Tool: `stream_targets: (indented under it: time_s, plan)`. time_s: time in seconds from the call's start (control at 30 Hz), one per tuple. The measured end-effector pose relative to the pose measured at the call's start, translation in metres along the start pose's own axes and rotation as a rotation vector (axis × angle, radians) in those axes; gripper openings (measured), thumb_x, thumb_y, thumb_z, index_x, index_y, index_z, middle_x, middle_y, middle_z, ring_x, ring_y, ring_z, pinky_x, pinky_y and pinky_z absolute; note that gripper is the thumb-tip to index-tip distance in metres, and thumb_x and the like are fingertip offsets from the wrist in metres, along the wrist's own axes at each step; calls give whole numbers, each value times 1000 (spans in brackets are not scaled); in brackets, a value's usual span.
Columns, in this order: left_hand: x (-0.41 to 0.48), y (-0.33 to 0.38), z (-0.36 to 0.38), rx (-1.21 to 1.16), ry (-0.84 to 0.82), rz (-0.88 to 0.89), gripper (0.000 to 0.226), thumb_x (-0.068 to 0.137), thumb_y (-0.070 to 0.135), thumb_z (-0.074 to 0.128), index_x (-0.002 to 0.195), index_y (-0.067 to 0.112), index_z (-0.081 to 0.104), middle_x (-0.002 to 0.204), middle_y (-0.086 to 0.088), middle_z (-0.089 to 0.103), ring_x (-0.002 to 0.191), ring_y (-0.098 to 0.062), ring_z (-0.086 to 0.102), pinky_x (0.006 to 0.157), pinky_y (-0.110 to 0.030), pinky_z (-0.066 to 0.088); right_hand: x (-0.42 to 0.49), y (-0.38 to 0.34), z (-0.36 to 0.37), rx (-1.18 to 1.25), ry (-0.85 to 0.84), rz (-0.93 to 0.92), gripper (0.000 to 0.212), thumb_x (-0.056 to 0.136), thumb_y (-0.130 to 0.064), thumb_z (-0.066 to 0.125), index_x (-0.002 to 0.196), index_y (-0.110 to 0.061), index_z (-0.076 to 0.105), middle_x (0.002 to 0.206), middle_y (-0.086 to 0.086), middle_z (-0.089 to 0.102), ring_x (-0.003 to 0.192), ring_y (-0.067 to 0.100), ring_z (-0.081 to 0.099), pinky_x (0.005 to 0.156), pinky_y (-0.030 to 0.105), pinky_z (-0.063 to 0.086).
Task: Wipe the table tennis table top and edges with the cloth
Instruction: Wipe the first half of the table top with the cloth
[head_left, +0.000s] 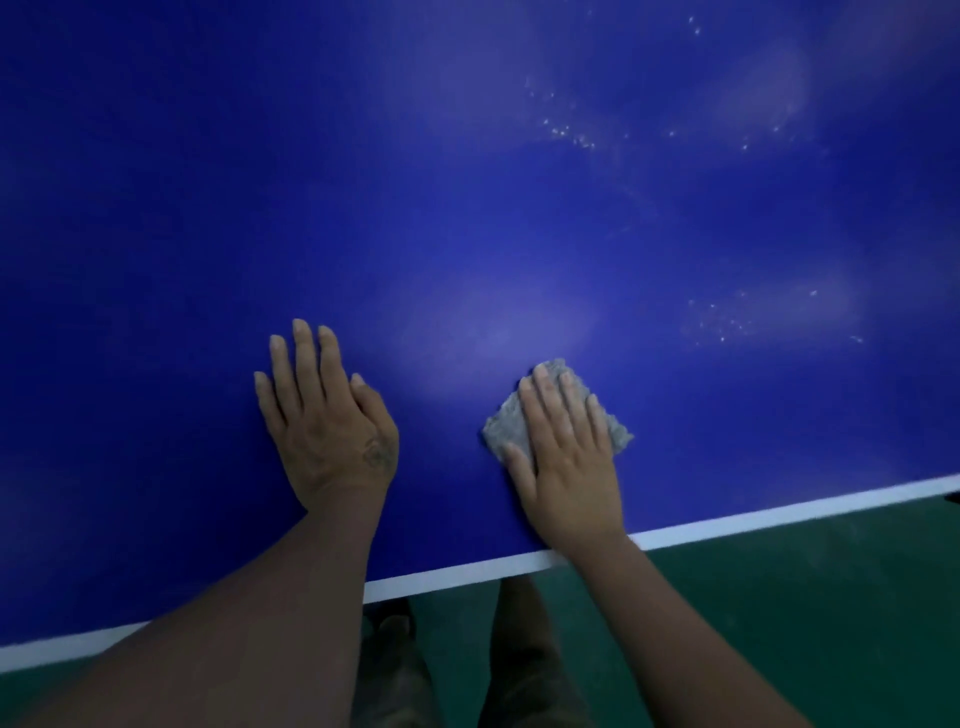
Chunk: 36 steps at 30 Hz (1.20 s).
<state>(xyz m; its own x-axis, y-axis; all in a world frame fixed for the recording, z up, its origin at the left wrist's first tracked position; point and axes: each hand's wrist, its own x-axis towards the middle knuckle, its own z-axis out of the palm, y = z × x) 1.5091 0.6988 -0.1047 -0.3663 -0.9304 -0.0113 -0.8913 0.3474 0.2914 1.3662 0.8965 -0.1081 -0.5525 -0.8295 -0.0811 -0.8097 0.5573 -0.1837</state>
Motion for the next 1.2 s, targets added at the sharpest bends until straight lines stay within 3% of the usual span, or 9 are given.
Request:
stream_targets:
  time_s: [0.3,0.4,0.53,0.63,0.73,0.87,1.0,1.1,1.2]
  plan:
    - [-1,3,-2,0,37,3,58,112,29,32,166,9,36,177,-9,26,167,-27,14,136,-53,9,103,132,-40,44,28,262,71,111,-52,26,171,-14,18,180,2,9,167,25,2,134,50,0]
    - [1,14,-3,-10,55,-63,56,110,27,35,163,8,42,175,-8,31,166,-26,19,135,-52,12,112,158,-50,-7,38,246,73,112,-52,27,170,-9,18,179,5,11,166,27,4,134,51,-5]
    - [31,61,3,-114,120,-138,46,108,17,49,153,9,54,168,-7,45,162,-26,30,135,-51,17,106,148,-53,229,61,165,71,108,-43,51,166,-10,26,177,7,19,166,30,11,135,50,8]
    - [77,108,19,-92,66,-121,56,112,32,44,164,11,40,177,-6,28,166,-25,16,136,-48,8,115,114,-45,262,61,44,66,105,-33,62,159,-3,41,175,13,24,165,32,14,134,51,15]
    - [101,129,37,21,56,-170,67,113,48,30,171,14,24,181,-5,13,168,-26,3,136,-51,0,144,71,-35,267,60,-36,65,106,-35,59,160,-3,40,176,12,23,166,29,8,135,44,11]
    - [104,127,48,96,102,-180,69,112,53,25,171,17,24,181,-3,14,168,-24,4,136,-51,3,192,54,-25,277,114,-75,64,109,-40,56,161,-6,41,176,9,24,166,25,11,134,46,15]
    - [106,128,48,105,98,-189,69,112,52,29,171,18,25,181,-2,15,168,-23,5,136,-50,4,206,97,-32,282,196,-17,63,108,-46,58,157,-9,48,173,7,33,164,25,21,133,47,21]
    - [106,128,47,107,80,-199,69,111,53,27,171,18,24,181,-2,13,168,-22,3,136,-51,4,188,143,-38,153,168,86,67,111,-51,45,164,-10,38,177,6,21,166,26,11,134,50,18]
    - [105,129,45,101,77,-204,69,111,52,27,171,17,25,181,-2,13,168,-21,2,136,-49,2,170,158,-39,43,90,61,68,114,-50,30,169,-11,25,180,2,11,167,26,3,135,51,12]
